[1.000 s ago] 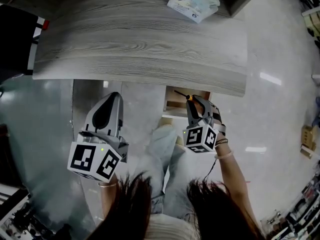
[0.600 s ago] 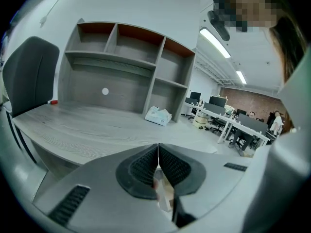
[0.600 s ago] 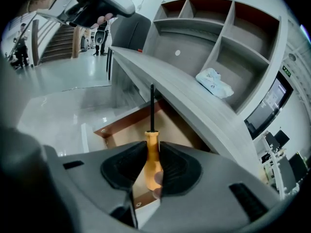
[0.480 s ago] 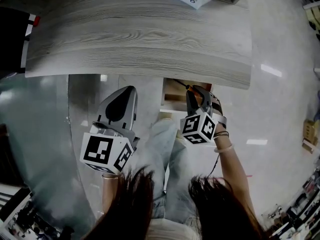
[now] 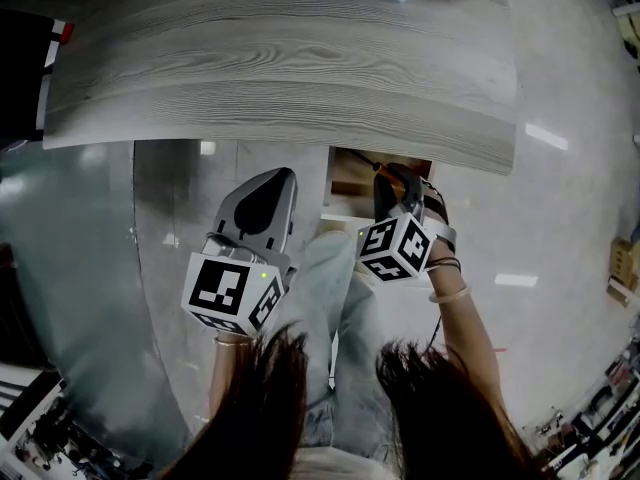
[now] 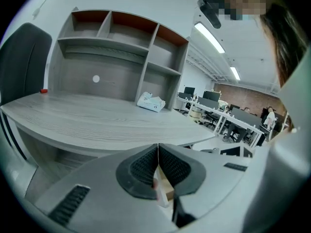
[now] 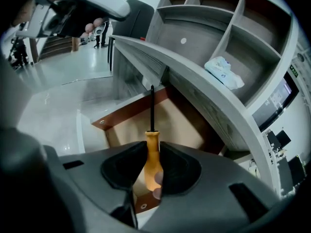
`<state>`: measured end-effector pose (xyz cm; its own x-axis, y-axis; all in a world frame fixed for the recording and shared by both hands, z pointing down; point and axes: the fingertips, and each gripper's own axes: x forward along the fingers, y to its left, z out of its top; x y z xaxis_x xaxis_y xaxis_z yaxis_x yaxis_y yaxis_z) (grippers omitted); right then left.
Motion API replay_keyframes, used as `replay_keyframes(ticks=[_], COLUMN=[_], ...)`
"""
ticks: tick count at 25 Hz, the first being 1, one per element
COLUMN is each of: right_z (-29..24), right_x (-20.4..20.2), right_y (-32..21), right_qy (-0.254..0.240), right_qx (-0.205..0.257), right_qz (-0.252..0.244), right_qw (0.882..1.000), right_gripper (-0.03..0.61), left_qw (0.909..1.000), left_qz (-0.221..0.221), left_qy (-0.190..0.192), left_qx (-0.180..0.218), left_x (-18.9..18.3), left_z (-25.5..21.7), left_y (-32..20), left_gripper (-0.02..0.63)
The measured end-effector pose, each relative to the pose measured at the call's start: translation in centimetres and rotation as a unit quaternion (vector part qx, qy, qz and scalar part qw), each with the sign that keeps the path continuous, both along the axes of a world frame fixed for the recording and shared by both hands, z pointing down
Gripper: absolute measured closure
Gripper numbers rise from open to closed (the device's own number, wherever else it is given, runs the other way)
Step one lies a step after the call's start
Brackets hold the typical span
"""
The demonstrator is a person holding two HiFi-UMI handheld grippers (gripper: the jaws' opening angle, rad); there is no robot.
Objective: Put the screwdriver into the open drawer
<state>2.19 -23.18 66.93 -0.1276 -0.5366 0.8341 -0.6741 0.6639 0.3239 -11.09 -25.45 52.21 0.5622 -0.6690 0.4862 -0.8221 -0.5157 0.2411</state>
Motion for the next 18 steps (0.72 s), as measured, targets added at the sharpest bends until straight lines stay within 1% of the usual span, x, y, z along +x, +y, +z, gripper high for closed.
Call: replay_keyframes(ticks=[6,18], right_z=[1.6,4.3], right_x=[-0.3,0.4], right_y=[0.0,0.0], right_qy=[0.006,0.027], right_qx=[-0.017,-0.065], right_qz=[0.0,0.016], right_qw=[1.0,0.997], right_gripper=[0.479,0.479], left_qw=[0.9999,0.9989], left_qz=[0.014,0.028], left_qy=[0.003,0.017], left_qx=[-0.002,-0.033], left_x=[0.9,2.0], left_z=[1.9,5.1], left_y=[0.5,1.5], left_gripper=[0.594,0.594])
